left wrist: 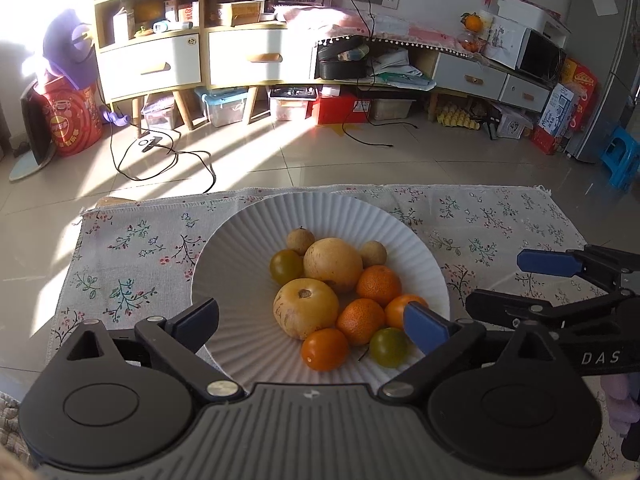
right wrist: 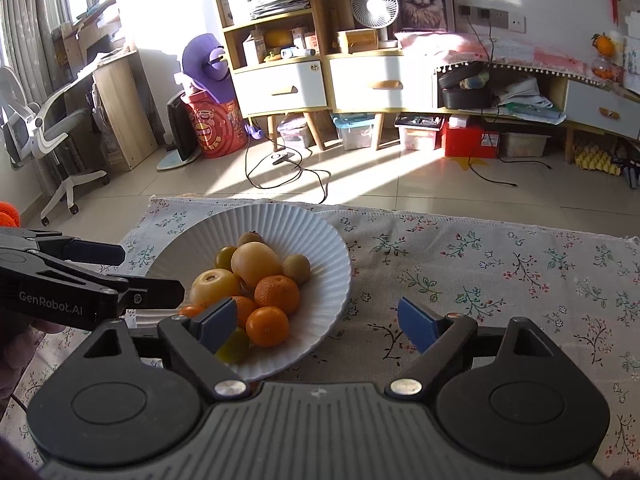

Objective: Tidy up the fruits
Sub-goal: 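Withdraw both tools from the plate toward the green and orange tomatoes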

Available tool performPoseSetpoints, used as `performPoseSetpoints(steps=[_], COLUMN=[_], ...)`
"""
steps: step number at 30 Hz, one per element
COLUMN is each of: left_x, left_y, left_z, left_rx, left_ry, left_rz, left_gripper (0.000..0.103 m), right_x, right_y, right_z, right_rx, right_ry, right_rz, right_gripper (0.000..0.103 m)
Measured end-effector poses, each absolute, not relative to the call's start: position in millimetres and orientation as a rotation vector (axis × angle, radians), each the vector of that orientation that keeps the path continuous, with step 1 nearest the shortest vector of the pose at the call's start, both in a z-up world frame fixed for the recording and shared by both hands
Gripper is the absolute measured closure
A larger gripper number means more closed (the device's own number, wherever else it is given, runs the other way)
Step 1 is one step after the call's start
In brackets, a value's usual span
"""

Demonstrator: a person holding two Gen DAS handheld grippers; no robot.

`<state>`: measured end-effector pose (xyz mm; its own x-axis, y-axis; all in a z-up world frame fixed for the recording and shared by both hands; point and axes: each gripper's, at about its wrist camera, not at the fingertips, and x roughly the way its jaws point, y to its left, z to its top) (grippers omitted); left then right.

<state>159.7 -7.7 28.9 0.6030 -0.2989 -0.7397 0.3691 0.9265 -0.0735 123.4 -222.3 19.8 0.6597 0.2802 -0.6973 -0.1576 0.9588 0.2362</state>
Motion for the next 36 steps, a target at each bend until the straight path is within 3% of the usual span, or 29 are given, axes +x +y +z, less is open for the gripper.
performPoseSetpoints(steps=[12,36], left_x=[120,79], left_y=[-8,0], left_z=[27,-6], left_rx=[0.147,0.164], left_ry=[0.849,0.873], left_rz=[-0.402,-0.314], left_gripper=[0.001,0.001], right_x=[102,63], right_y=[-223,-204], right_z=[26,19], right_rx=[0.167,0.065], right_ry=[0.828,0.839], right_rz=[0.227,0.228], right_gripper=[0.006,0.001])
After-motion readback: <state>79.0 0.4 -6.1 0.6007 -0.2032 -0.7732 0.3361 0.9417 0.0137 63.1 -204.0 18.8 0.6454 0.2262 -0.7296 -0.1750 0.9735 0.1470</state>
